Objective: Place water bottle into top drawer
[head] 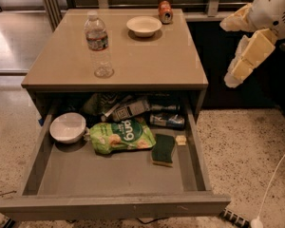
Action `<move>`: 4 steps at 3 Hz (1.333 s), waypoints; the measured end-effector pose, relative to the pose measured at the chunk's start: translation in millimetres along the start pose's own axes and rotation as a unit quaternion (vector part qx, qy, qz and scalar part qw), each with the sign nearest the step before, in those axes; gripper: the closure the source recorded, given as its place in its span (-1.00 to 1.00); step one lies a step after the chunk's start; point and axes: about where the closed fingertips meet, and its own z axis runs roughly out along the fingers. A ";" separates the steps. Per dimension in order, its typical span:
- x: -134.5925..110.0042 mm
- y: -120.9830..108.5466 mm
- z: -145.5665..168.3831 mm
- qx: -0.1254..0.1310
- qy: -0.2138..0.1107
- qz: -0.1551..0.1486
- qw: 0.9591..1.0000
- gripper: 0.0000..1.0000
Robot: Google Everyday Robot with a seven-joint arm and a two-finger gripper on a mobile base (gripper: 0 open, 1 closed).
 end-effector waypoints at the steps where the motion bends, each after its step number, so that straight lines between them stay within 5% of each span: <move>1: 0.0 0.0 0.0 0.000 0.000 0.000 1.000 -1.00; 3: -29.2 -49.4 45.0 -0.007 -0.045 -0.005 0.999 -1.00; 4: -91.6 -100.9 94.0 -0.016 -0.042 -0.032 0.998 -1.00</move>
Offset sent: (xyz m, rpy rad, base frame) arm 0.0441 0.0237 -0.0145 0.1103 -0.0356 0.0201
